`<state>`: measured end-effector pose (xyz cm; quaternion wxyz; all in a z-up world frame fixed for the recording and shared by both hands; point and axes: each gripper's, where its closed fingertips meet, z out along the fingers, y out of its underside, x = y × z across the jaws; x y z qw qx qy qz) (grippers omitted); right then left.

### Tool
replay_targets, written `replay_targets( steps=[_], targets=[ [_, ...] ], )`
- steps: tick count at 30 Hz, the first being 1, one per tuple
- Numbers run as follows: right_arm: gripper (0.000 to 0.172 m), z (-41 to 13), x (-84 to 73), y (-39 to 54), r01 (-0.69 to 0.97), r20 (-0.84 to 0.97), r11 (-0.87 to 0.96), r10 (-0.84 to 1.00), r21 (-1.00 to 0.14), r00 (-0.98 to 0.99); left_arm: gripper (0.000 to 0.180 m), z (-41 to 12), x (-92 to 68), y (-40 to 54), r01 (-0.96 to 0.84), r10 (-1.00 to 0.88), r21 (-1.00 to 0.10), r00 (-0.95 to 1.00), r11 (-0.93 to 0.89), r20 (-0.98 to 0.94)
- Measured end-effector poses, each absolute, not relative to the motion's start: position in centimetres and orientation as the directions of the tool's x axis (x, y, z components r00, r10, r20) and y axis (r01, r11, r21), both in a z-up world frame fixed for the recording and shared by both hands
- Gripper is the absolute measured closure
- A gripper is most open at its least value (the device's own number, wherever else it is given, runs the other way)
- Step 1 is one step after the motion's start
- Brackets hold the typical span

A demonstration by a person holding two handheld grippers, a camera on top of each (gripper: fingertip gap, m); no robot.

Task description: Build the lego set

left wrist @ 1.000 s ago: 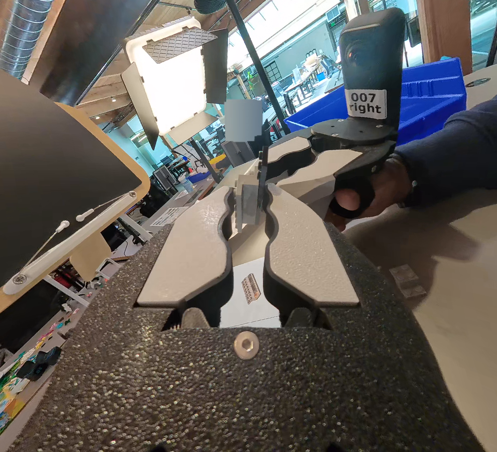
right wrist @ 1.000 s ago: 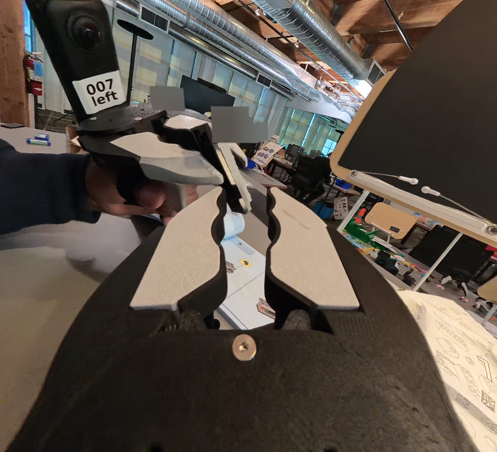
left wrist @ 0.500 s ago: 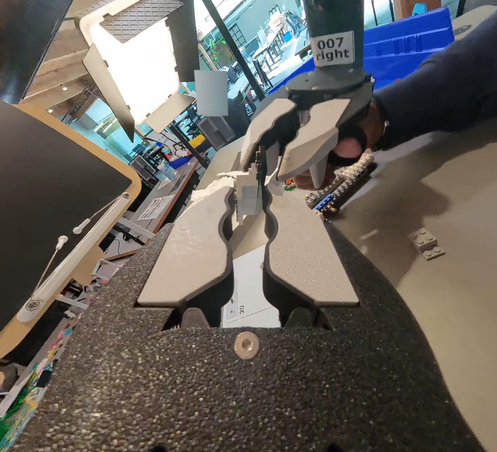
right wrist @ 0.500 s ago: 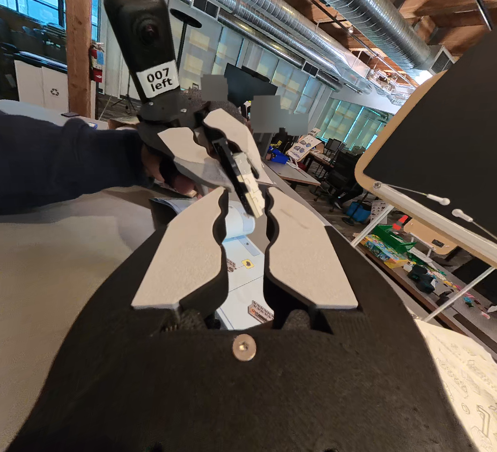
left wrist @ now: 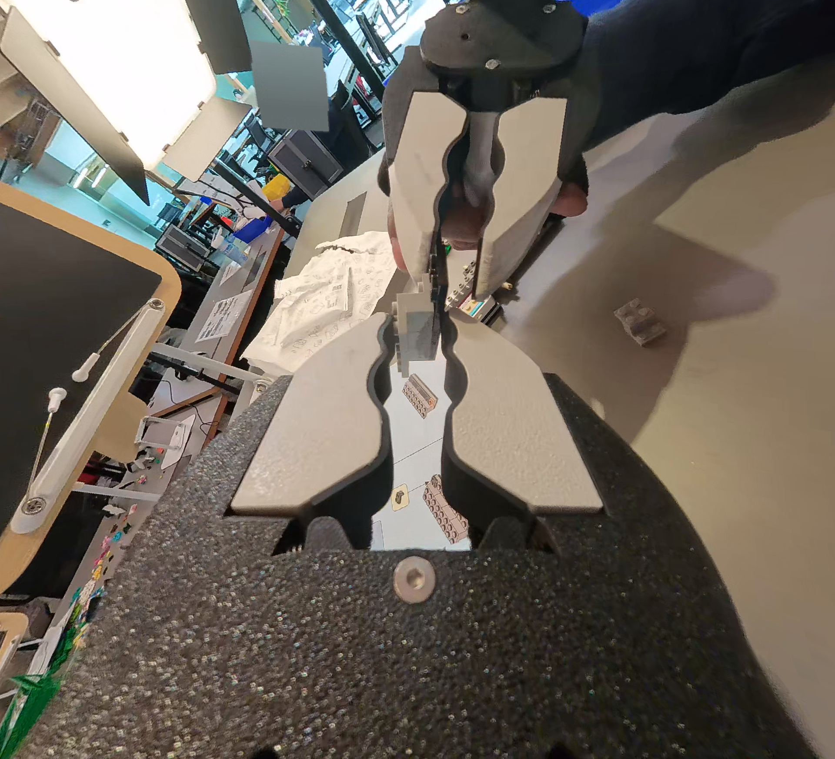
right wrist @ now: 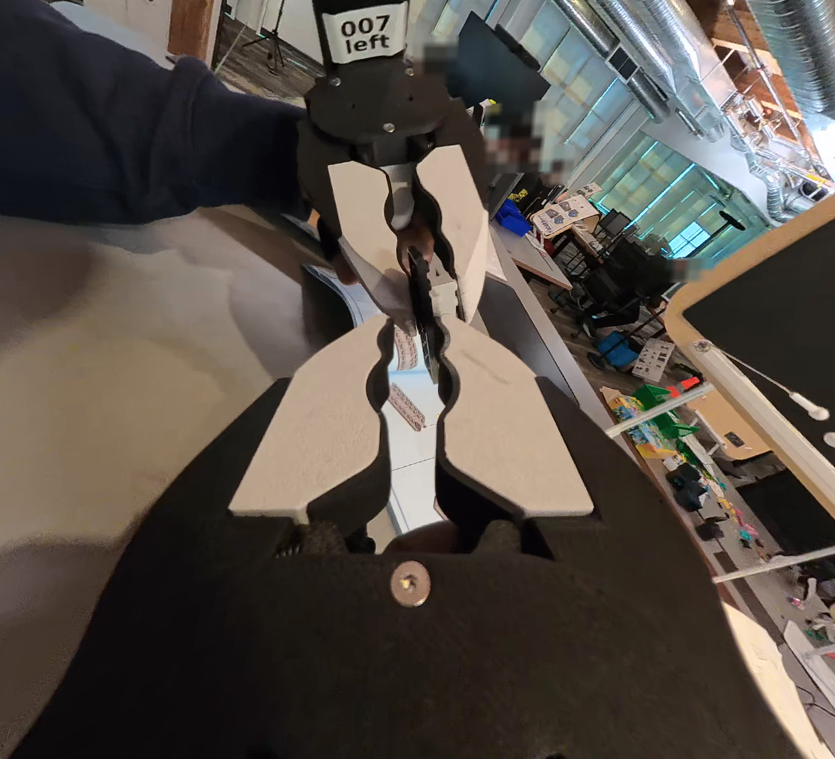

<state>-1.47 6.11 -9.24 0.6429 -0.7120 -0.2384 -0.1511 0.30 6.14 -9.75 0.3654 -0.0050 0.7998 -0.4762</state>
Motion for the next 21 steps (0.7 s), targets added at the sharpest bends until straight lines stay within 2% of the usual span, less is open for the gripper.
replay_targets(
  steps=[5,11,21],
  targets=[
    [0.149,-8.3,-1.8,6.0,0.56,0.55,-0.046,0.134,-0.827,0.824,0.161,-9.6,-0.2,6.0,0.341,-0.332,-0.763,-0.749,0.549,-0.573],
    [0.162,-8.4,-2.3,6.0,0.594,0.581,-0.054,0.157,-0.803,0.799,0.161,-9.6,-1.0,5.4,0.341,-0.299,-0.78,-0.784,0.525,-0.544],
    [0.163,-7.9,-3.1,5.9,0.631,0.616,-0.034,0.183,-0.775,0.766,0.161,-9.3,-1.7,5.0,0.326,-0.255,-0.746,-0.798,0.58,-0.547]
  ],
)
